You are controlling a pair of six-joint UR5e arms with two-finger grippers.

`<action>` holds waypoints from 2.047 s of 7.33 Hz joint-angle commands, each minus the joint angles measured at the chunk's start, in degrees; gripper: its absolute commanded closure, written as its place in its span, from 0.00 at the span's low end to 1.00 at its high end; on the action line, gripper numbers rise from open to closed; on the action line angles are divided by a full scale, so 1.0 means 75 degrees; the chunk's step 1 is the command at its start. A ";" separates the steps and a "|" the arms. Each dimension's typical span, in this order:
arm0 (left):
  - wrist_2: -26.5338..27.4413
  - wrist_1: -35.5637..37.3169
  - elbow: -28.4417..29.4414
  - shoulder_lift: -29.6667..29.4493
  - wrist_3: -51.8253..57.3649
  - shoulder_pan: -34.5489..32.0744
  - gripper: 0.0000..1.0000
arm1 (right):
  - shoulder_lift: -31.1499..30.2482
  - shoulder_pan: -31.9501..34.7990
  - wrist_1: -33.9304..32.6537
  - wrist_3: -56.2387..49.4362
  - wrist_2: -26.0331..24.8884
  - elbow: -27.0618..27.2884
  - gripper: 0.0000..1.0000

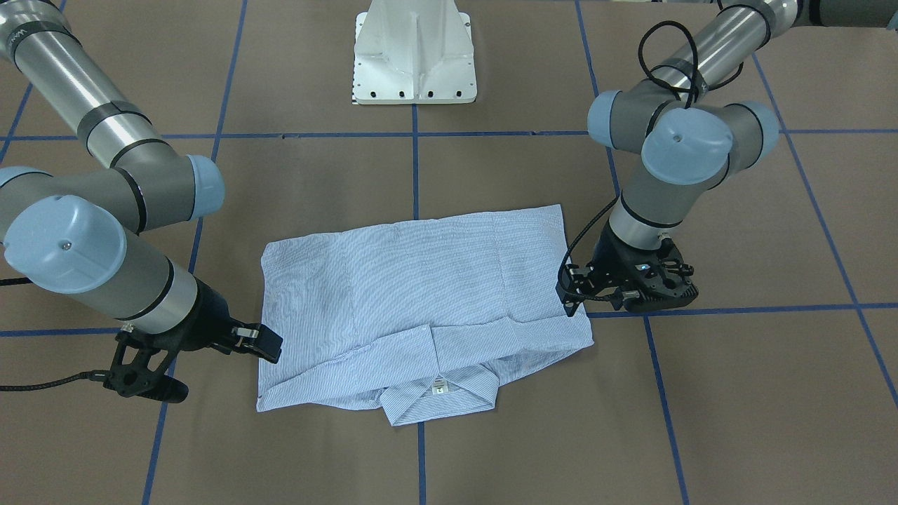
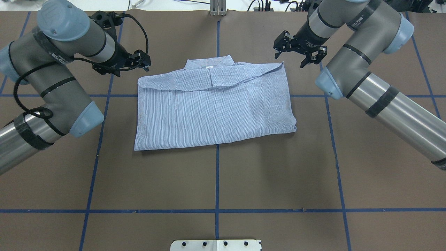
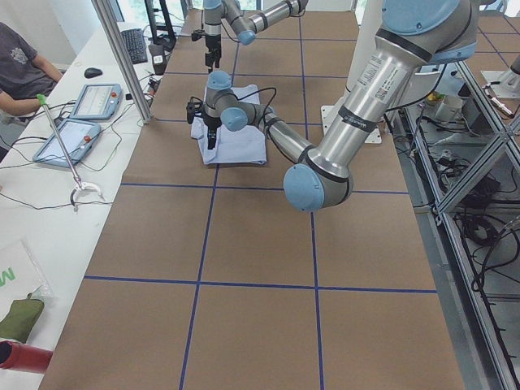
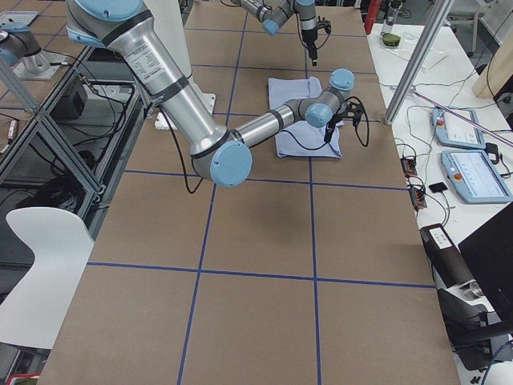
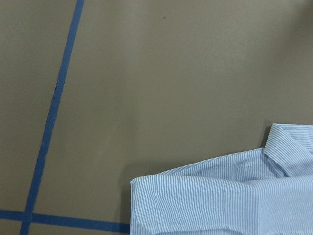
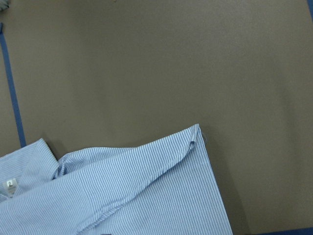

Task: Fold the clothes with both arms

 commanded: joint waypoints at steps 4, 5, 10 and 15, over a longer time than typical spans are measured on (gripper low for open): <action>-0.0002 0.0661 -0.0894 0.0089 -0.0096 0.0007 0.01 | -0.1391 -0.1203 -0.0014 -0.0003 -0.0532 0.1321 0.00; -0.0002 0.0673 -0.0895 0.0065 -0.0096 0.0019 0.01 | -0.1393 -0.1379 -0.0026 -0.0003 -0.0544 0.1276 0.00; -0.0002 0.0731 -0.1058 0.0030 -0.0096 0.0019 0.01 | -0.1405 -0.1463 -0.0084 -0.0026 -0.0567 0.1182 0.34; -0.0002 0.0790 -0.1117 0.0030 -0.0096 0.0019 0.01 | -0.1439 -0.1335 -0.0096 -0.0050 -0.0544 0.1159 0.51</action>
